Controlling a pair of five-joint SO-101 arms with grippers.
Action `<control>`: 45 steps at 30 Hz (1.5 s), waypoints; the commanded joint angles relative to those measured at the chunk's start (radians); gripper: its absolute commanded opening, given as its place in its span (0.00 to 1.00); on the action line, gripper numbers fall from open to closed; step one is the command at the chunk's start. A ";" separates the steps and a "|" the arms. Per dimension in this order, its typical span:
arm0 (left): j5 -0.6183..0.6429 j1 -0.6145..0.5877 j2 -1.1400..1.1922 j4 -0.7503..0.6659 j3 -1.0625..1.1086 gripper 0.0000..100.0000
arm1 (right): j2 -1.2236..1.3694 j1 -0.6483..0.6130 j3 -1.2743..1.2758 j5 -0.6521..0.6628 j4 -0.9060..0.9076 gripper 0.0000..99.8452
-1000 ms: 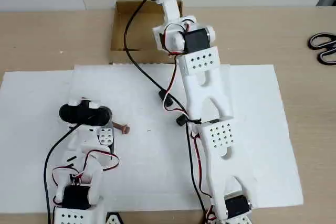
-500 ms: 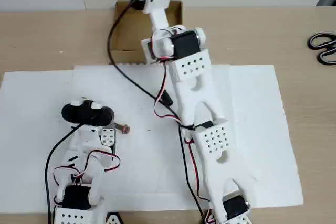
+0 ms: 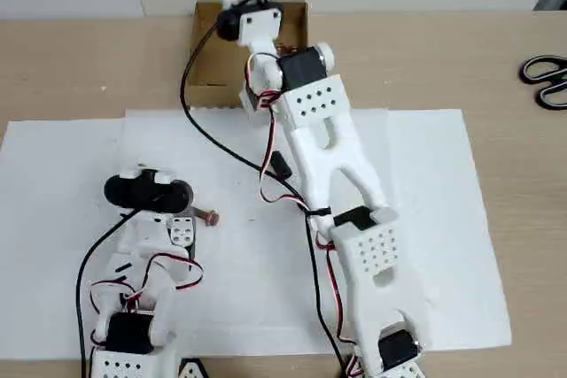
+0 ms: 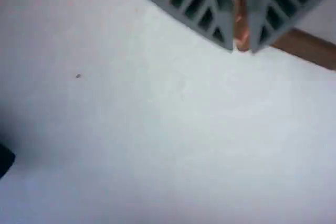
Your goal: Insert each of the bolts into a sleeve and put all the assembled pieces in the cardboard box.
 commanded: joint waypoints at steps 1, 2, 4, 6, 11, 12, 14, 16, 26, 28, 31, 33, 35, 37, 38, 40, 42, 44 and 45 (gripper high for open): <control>-0.005 -0.002 -0.005 0.005 -0.002 0.01 | -0.094 -0.002 0.120 0.078 0.015 0.00; -0.005 -0.002 -0.005 0.005 -0.002 0.01 | -0.094 -0.002 0.146 0.097 0.013 0.00; -0.005 -0.002 -0.005 0.005 -0.002 0.01 | -0.090 -0.004 0.186 0.126 0.013 0.00; -0.005 -0.002 -0.005 0.006 -0.002 0.01 | -0.077 -0.004 0.207 0.160 0.013 0.00; -0.005 -0.002 -0.005 0.009 -0.002 0.01 | -0.030 -0.004 0.212 0.180 0.002 0.00; -0.006 -0.002 -0.008 0.020 -0.002 0.01 | -0.019 -0.004 0.212 0.180 0.002 0.00; -0.006 -0.002 -0.009 0.025 -0.002 0.01 | -0.001 -0.002 0.212 0.183 0.002 0.00; -0.006 -0.002 -0.009 0.025 -0.002 0.01 | 0.012 -0.001 0.212 0.183 -0.002 0.01; -0.006 -0.002 -0.009 0.023 -0.002 0.01 | 0.062 -0.001 0.212 0.184 -0.018 0.08; -0.006 -0.002 -0.009 0.023 -0.002 0.01 | 0.073 -0.002 0.212 0.184 -0.033 0.08; -0.006 -0.002 -0.009 0.021 -0.002 0.01 | 0.097 -0.002 0.212 0.184 -0.041 0.08; -0.006 -0.002 -0.009 0.021 -0.002 0.01 | 0.116 -0.002 0.212 0.184 -0.041 0.08; -0.006 -0.002 -0.009 0.021 -0.002 0.01 | 0.130 -0.002 0.212 0.183 -0.039 0.08; -0.006 -0.002 -0.009 0.021 -0.002 0.01 | 0.139 -0.002 0.212 0.181 -0.039 0.08; -0.006 -0.002 -0.009 0.021 -0.002 0.01 | 0.142 -0.002 0.212 0.181 -0.039 0.08; -0.006 -0.002 -0.009 0.021 -0.002 0.01 | 0.150 -0.002 0.212 0.183 -0.041 0.08; -0.006 -0.002 -0.009 0.021 -0.002 0.01 | 0.159 -0.002 0.212 0.183 -0.047 0.08; -0.006 -0.002 -0.009 0.021 -0.002 0.01 | 0.166 -0.002 0.212 0.183 -0.051 0.08; -0.006 -0.002 -0.009 0.021 -0.002 0.01 | 0.168 -0.002 0.212 0.183 -0.053 0.08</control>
